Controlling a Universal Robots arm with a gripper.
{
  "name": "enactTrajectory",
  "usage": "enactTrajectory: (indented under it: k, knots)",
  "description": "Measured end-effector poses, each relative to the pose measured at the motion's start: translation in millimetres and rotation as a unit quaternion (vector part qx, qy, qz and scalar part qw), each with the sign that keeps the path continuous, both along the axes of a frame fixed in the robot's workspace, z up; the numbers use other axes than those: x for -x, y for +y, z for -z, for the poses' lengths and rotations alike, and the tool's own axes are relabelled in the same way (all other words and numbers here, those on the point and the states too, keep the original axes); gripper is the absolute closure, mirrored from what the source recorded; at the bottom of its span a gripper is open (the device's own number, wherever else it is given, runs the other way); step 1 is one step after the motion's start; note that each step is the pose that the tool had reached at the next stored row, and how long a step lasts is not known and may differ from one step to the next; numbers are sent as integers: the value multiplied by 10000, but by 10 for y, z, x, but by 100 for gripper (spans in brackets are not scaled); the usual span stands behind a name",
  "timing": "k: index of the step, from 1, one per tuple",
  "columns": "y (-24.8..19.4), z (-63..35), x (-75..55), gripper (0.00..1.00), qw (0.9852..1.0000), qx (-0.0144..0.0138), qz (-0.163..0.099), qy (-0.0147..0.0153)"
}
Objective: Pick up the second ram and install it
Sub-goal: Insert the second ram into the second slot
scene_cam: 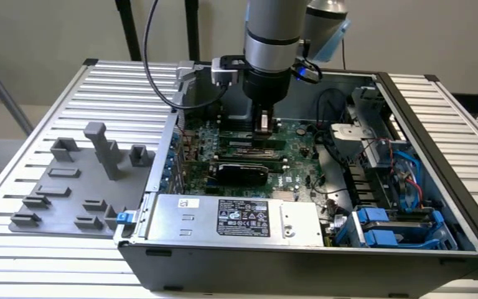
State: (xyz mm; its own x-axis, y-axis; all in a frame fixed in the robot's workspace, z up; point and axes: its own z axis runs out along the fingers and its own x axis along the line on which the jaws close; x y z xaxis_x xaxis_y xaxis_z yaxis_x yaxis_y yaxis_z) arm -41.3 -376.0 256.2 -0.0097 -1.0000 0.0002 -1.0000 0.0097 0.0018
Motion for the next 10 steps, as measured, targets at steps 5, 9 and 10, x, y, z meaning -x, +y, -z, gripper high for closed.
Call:
enactTrajectory:
  k: [5, 9, 10]
  knots:
    - [0, 91, -2, 100, 10000, -12, 43, 0]
    - [0, 248, -5, 100, 10000, -12, 77, -41]
    - [0, 249, -5, 100, 10000, -12, 77, -45]
